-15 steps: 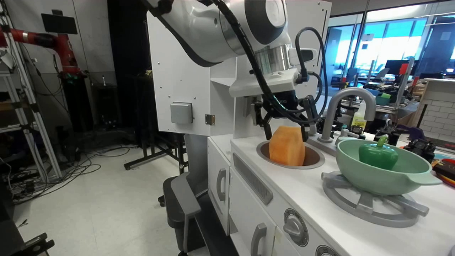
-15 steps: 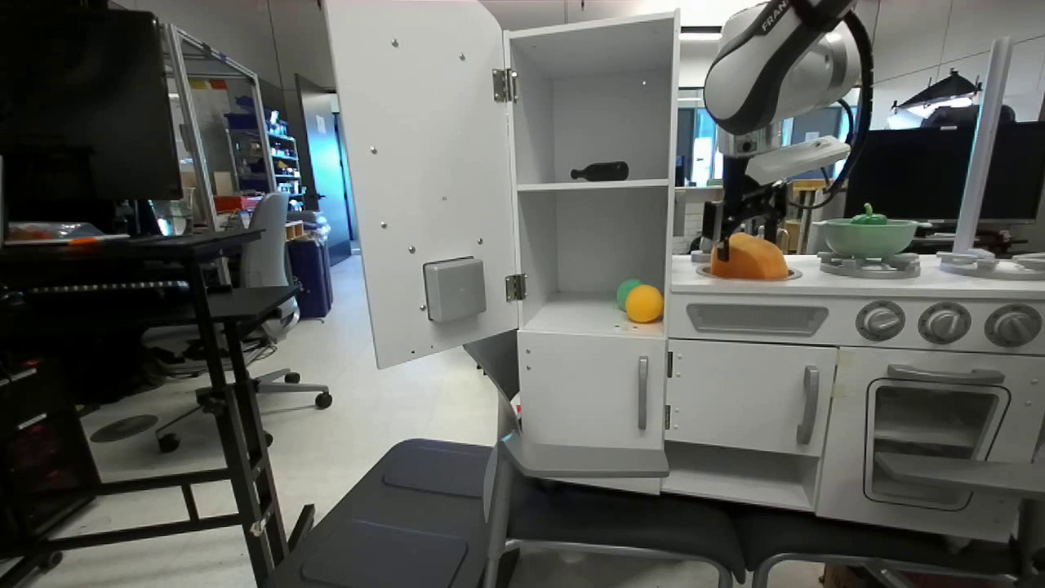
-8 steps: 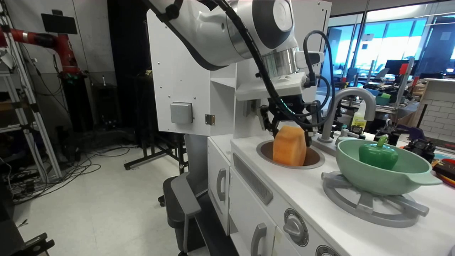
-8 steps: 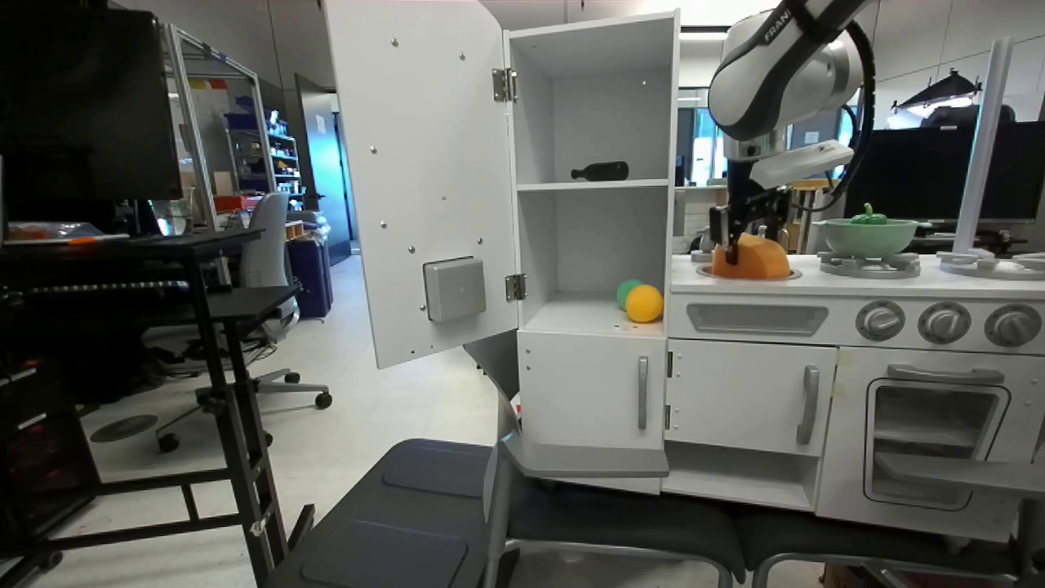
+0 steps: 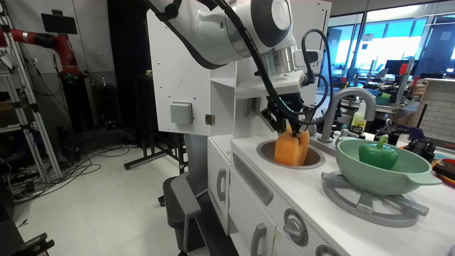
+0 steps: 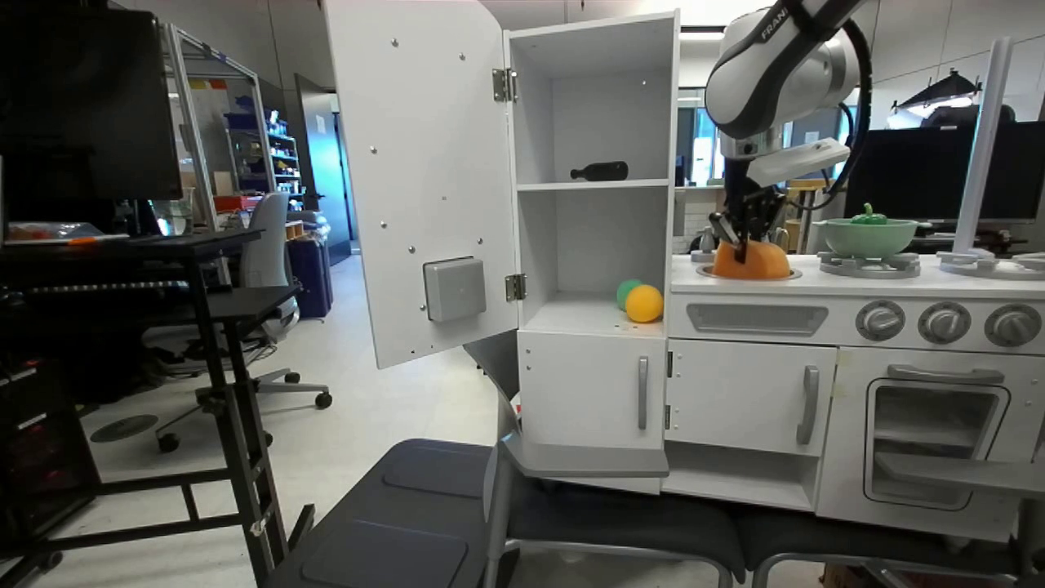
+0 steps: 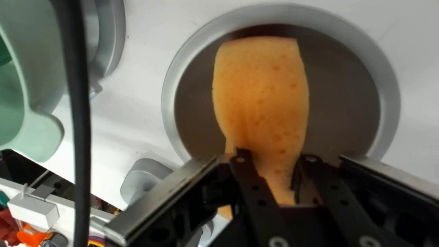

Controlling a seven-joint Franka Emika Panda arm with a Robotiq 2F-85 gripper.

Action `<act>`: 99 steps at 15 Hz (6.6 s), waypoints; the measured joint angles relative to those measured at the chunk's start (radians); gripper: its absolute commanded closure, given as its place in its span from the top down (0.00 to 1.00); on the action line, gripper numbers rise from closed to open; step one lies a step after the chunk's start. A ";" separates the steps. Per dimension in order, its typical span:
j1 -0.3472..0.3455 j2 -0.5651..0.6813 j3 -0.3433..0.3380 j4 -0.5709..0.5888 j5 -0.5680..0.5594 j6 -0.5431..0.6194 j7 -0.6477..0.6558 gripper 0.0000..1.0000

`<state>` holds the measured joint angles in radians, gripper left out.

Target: Open the top part of the fridge and put the black bottle and the sponge inside

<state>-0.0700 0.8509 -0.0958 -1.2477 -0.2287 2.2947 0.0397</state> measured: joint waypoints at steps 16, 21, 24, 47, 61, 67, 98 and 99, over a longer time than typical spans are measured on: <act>0.080 -0.478 -0.009 -0.403 -0.061 -0.162 -0.025 0.02; 0.147 -0.723 0.067 -0.625 -0.127 -0.222 -0.024 0.02; 0.194 -0.812 0.139 -0.681 -0.152 -0.271 0.001 0.02; 0.338 -0.186 0.135 0.012 -0.870 -0.115 0.586 0.02; 0.362 0.237 0.043 0.591 -0.862 -0.118 0.528 0.79; 0.371 0.272 0.053 0.653 -0.862 -0.118 0.518 1.00; 0.285 -0.416 0.394 -0.007 -0.410 -0.679 -0.062 1.00; 0.279 -0.452 0.401 -0.061 -0.389 -0.678 -0.056 1.00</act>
<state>0.2091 0.3991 0.3056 -1.3082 -0.6179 1.6164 -0.0167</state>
